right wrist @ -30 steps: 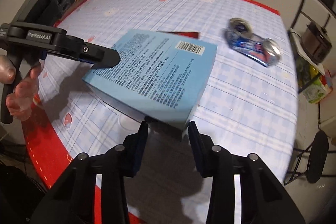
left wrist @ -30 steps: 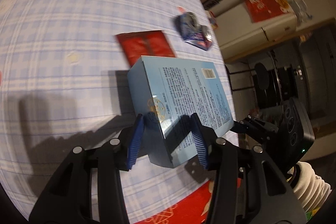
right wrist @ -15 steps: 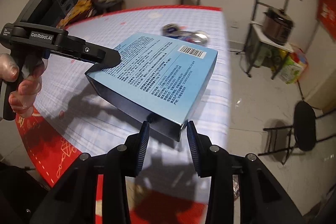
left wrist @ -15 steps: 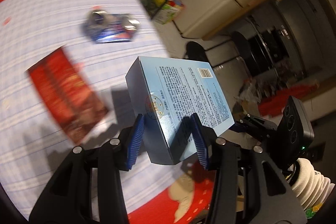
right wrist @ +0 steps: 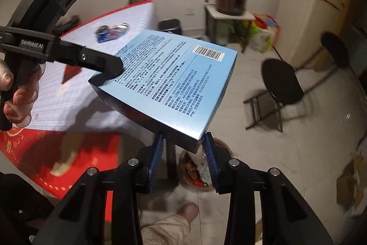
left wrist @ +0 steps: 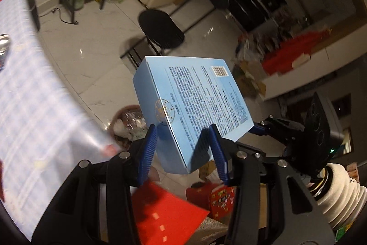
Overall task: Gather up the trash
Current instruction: 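Carry the blue box over the basin with the left tool, then open the left tool to drop the blue box into the basin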
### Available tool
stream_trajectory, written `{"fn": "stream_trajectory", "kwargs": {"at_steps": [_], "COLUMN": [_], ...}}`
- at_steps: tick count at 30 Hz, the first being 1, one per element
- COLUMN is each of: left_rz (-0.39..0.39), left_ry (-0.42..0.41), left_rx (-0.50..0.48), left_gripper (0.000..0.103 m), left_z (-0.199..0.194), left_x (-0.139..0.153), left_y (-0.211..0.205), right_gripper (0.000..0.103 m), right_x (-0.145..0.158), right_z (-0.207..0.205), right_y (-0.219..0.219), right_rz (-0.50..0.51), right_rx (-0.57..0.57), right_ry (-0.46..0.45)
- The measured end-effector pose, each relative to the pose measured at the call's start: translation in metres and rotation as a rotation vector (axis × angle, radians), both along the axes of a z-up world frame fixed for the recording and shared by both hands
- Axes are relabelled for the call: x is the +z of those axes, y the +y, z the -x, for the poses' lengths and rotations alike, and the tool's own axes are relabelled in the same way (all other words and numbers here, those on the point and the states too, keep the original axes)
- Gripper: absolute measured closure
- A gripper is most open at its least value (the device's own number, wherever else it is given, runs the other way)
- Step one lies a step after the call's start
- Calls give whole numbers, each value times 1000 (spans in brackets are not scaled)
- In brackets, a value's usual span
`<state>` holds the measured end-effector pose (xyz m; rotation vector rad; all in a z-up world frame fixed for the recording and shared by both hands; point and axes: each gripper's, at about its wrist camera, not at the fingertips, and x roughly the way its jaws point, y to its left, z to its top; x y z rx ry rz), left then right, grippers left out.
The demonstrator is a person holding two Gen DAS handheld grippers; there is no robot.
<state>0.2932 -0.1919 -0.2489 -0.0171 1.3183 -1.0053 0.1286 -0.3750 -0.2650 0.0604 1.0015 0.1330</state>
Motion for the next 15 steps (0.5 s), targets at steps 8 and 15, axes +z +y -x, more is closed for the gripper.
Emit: {"fn": "stream_trajectory", "kwargs": {"at_steps": [8, 15], "left_rz": [-31, -108], "left_ry": [35, 28], "left_rx": [-50, -19], "left_gripper": [56, 50], "left_z": [9, -2], "left_x": [-27, -47], "left_y": [-42, -40], "right_gripper": [67, 52], "right_x": [-23, -40], "right_z": [1, -7], "right_y": [-31, -48], "right_rz": [-8, 57], "right_rx": [-50, -96], "right_ry": [36, 96]}}
